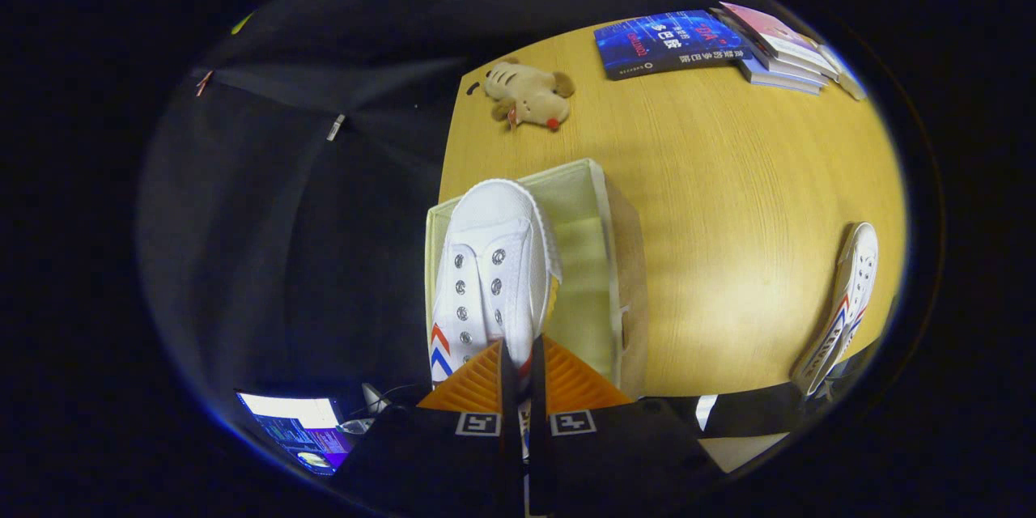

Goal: Open the storage box then place both shoes into the box .Put the left shoe in first, then the right shoe, with the right side of both shoes facing outward in a uniform manner.

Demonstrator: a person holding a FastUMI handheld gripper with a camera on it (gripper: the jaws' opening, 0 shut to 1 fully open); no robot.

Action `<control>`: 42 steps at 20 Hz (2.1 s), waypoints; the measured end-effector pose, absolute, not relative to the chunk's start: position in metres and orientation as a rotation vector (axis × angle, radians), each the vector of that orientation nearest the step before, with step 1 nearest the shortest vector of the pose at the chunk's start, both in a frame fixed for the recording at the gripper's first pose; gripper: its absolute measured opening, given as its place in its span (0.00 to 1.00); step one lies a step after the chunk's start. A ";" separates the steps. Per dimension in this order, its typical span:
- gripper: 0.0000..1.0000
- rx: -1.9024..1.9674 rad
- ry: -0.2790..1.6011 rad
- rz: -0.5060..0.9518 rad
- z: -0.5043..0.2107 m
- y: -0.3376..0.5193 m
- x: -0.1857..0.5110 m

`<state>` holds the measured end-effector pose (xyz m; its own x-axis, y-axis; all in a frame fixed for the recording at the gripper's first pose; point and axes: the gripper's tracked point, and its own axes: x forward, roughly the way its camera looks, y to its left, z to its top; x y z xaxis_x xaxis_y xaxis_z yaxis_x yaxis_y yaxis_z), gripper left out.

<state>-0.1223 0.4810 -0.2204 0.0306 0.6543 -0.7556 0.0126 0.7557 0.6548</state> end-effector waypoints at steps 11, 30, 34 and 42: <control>0.08 0.557 1.524 0.485 -0.257 0.532 -0.122; 0.96 0.596 1.220 0.495 -0.207 0.381 -0.072; 0.96 0.563 1.219 0.300 -0.242 0.273 -0.074; 0.96 0.579 1.367 -0.034 -0.352 0.122 -0.137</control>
<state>-0.1372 0.1222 -0.3519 0.2244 0.3052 -0.9255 0.3511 0.8606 0.3689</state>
